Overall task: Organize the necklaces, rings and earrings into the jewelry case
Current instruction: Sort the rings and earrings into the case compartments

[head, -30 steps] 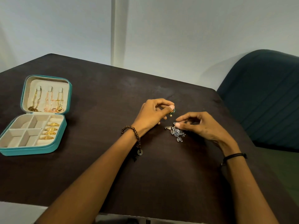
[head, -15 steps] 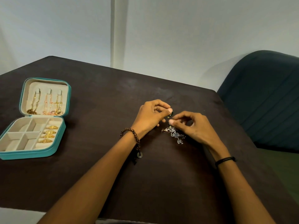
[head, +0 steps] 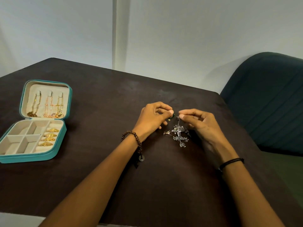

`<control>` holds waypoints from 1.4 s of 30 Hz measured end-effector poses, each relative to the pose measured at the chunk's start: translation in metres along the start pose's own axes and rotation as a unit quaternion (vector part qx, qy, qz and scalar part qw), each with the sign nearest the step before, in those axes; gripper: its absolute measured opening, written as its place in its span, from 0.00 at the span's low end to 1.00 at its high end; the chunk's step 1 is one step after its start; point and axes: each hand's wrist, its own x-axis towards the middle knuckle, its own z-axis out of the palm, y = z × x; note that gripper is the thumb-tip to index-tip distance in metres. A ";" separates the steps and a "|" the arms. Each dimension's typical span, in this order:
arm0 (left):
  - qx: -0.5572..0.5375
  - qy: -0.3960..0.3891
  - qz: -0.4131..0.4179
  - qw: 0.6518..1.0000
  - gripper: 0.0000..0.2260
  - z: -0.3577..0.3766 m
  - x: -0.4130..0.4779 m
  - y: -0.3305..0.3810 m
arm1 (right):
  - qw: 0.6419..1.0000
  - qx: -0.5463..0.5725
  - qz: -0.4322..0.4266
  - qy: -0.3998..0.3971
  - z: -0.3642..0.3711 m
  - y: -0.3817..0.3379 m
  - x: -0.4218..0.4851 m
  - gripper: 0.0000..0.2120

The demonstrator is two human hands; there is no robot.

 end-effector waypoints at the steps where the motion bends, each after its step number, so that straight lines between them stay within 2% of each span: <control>1: -0.001 0.000 -0.001 1.000 0.06 0.000 0.000 0.000 | 0.999 0.044 0.009 -0.005 -0.001 -0.002 0.000 0.09; 4: -0.005 0.002 -0.005 1.000 0.05 0.000 0.001 0.000 | 0.995 0.099 0.014 -0.009 -0.004 -0.006 0.001 0.12; 10: -0.006 0.004 -0.002 1.000 0.05 0.000 0.001 -0.001 | 0.997 0.079 0.011 -0.015 -0.003 -0.006 -0.002 0.11; 13: -0.004 0.004 -0.001 1.000 0.05 -0.001 0.000 -0.002 | 0.999 0.033 0.002 -0.041 -0.002 -0.007 -0.004 0.10; 19: -0.005 0.002 -0.005 1.000 0.06 -0.002 0.000 -0.003 | 0.994 -0.106 -0.030 0.002 -0.018 -0.004 0.000 0.05; 24: -0.002 0.004 0.002 1.000 0.05 -0.001 0.001 -0.004 | 0.965 -0.250 -0.002 -0.085 -0.024 0.000 0.003 0.06; 27: 0.001 0.005 0.004 1.000 0.06 -0.001 0.001 -0.004 | 0.942 -0.319 -0.014 -0.104 -0.020 0.000 0.002 0.06; 33: -0.002 0.004 0.002 1.000 0.06 -0.001 0.001 -0.004 | 0.950 -0.292 -0.061 -0.087 -0.014 -0.003 -0.002 0.05; 42: 0.005 -0.034 0.038 0.999 0.07 -0.001 -0.003 0.000 | 0.974 -0.165 -0.155 0.005 -0.006 -0.003 -0.003 0.08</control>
